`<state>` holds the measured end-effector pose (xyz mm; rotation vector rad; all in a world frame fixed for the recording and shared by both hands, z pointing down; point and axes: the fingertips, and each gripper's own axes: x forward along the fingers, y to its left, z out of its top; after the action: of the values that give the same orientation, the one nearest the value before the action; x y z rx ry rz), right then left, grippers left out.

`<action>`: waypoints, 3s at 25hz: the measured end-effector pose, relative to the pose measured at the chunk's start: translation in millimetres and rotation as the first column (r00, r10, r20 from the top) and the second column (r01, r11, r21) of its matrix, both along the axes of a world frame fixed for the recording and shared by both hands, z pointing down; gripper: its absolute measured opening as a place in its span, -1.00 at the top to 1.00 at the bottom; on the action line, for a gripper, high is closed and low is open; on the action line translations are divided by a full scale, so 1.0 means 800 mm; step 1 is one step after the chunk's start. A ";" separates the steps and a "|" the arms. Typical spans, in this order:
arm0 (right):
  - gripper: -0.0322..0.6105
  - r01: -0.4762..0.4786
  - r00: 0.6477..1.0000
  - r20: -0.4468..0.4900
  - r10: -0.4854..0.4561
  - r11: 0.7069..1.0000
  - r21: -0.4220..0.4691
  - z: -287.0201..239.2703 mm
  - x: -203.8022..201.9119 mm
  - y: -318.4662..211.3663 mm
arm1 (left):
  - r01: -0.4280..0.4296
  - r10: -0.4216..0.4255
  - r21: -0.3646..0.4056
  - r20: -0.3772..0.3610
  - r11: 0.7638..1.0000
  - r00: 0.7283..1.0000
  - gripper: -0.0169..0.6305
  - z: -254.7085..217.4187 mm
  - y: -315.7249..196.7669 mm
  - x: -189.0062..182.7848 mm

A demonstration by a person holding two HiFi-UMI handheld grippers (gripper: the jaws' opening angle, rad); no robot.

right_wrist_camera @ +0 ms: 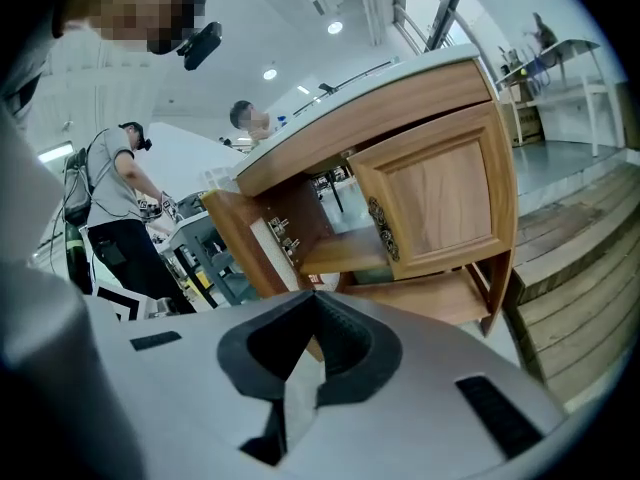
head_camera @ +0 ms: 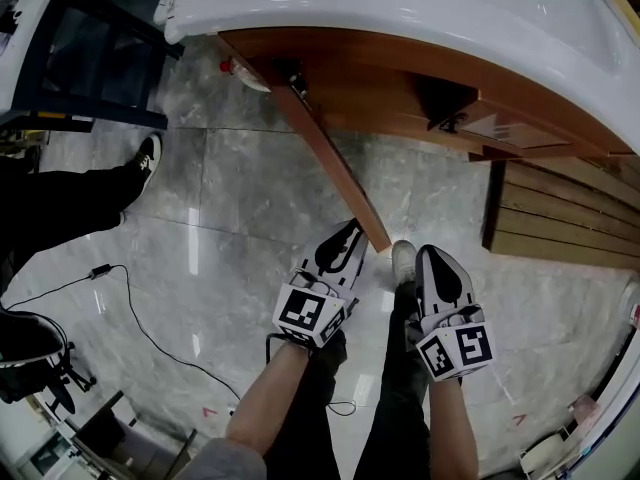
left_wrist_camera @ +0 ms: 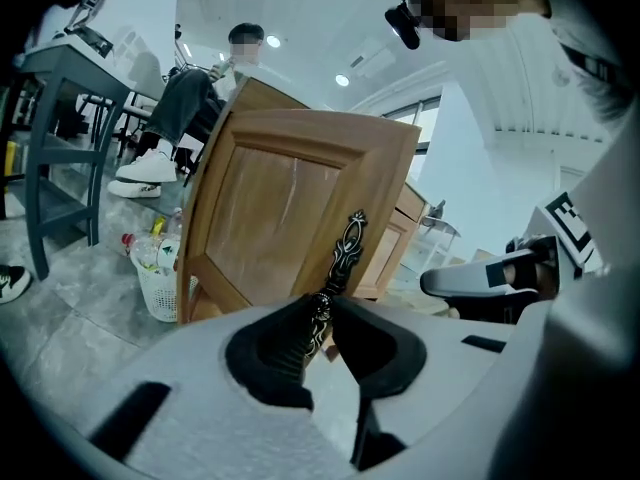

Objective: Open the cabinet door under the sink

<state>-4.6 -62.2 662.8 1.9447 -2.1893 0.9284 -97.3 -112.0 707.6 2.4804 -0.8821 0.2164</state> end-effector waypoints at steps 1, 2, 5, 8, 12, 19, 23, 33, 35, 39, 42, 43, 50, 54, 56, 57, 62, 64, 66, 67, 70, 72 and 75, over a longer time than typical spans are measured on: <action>0.87 0.002 1.000 0.003 -0.002 1.000 0.003 0.001 -0.007 0.002 | -0.009 0.009 0.005 0.006 1.000 1.000 0.74 0.001 0.004 -0.007; 0.87 0.003 1.000 0.006 -0.003 1.000 0.005 0.001 -0.014 0.004 | -0.027 0.027 0.009 0.016 1.000 1.000 0.74 0.000 0.008 -0.011; 0.87 0.013 1.000 0.013 -0.013 1.000 0.007 -0.003 -0.039 0.012 | -0.060 0.060 -0.001 0.039 0.998 0.997 0.74 -0.005 0.018 -0.019; 0.87 0.050 0.999 0.011 -0.050 0.999 0.018 -0.010 -0.060 0.015 | 0.002 -0.002 0.020 0.037 1.000 0.999 0.77 -0.003 0.018 -0.046; 0.87 0.068 0.998 0.014 -0.068 0.998 0.019 -0.012 -0.078 0.020 | 0.035 -0.037 0.031 0.061 0.999 0.997 0.79 -0.002 0.018 -0.086; 0.87 0.117 0.993 0.025 -0.118 0.992 0.038 -0.016 -0.122 0.020 | 0.125 -0.129 0.039 0.118 0.991 0.985 0.81 0.001 0.009 -0.142; 0.87 0.135 0.990 0.029 -0.137 0.990 0.043 -0.020 -0.134 0.023 | 0.192 -0.197 0.048 0.150 0.980 0.969 0.83 0.001 0.007 -0.169; 0.87 0.173 0.984 0.021 -0.174 0.983 0.065 -0.037 -0.160 0.038 | 0.223 -0.225 0.036 0.146 0.974 0.963 0.92 -0.004 0.054 -0.196; 0.87 0.174 0.984 0.019 -0.176 0.982 0.069 -0.041 -0.163 0.044 | 0.227 -0.229 0.032 0.136 0.973 0.964 0.92 -0.010 0.060 -0.200; 0.87 0.176 0.984 0.010 -0.177 0.981 0.081 -0.053 -0.173 0.049 | 0.222 -0.226 0.043 0.117 0.974 0.967 0.92 -0.032 0.065 -0.206; 0.87 0.174 0.985 -0.002 -0.175 0.980 0.094 -0.071 -0.181 0.051 | 0.212 -0.217 0.060 0.101 0.975 0.971 0.92 -0.062 0.069 -0.207; 0.87 0.172 0.985 -0.006 -0.172 0.980 0.100 -0.080 -0.184 0.052 | 0.207 -0.213 0.069 0.098 0.976 0.972 0.92 -0.075 0.070 -0.208; 0.87 0.141 0.990 -0.047 -0.135 0.978 0.154 -0.168 -0.204 0.058 | 0.126 -0.134 0.136 0.050 0.983 0.990 0.92 -0.199 0.081 -0.194; 0.87 0.130 0.990 -0.071 -0.119 0.974 0.184 -0.235 -0.206 0.068 | 0.093 -0.099 0.157 0.032 0.983 0.995 0.92 -0.274 0.090 -0.188; 0.87 0.124 0.990 -0.087 -0.109 0.972 0.198 -0.271 -0.200 0.074 | 0.081 -0.085 0.163 0.019 0.983 0.996 0.92 -0.313 0.094 -0.181; 0.87 0.121 0.990 -0.096 -0.103 0.971 0.206 -0.289 -0.196 0.077 | 0.072 -0.075 0.169 0.012 0.983 0.997 0.92 -0.333 0.096 -0.176; 0.87 0.108 0.990 -0.116 -0.081 0.964 0.244 -0.373 -0.175 0.091 | 0.028 -0.030 0.207 0.004 0.978 1.000 0.92 -0.426 0.109 -0.150; 0.87 0.106 0.990 -0.123 -0.076 0.960 0.261 -0.405 -0.165 0.099 | 0.025 -0.025 0.220 -0.003 0.975 1.000 0.92 -0.459 0.117 -0.138; 0.87 0.103 0.989 -0.129 -0.069 0.955 0.279 -0.435 -0.155 0.105 | 0.009 -0.008 0.245 -0.005 0.969 1.000 0.92 -0.491 0.125 -0.124; 0.87 0.103 0.989 -0.133 -0.067 0.952 0.289 -0.449 -0.151 0.108 | 0.002 -0.001 0.257 -0.004 0.966 1.000 0.92 -0.506 0.128 -0.118; 0.87 0.107 0.988 -0.142 -0.064 0.942 0.319 -0.488 -0.136 0.114 | -0.010 0.010 0.285 0.002 0.959 1.000 0.92 -0.544 0.137 -0.098; 0.87 0.107 0.988 -0.143 -0.062 0.936 0.336 -0.510 -0.123 0.119 | -0.014 0.012 0.299 0.006 0.954 1.000 0.92 -0.569 0.143 -0.085; 0.87 0.104 0.988 -0.143 -0.055 0.926 0.362 -0.541 -0.104 0.127 | -0.014 0.014 0.325 0.003 0.946 1.000 0.92 -0.606 0.152 -0.067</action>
<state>-88.0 39.4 230.1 1.9700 -2.4840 0.3826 -150.7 9.3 223.0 2.7902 -0.9672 0.0801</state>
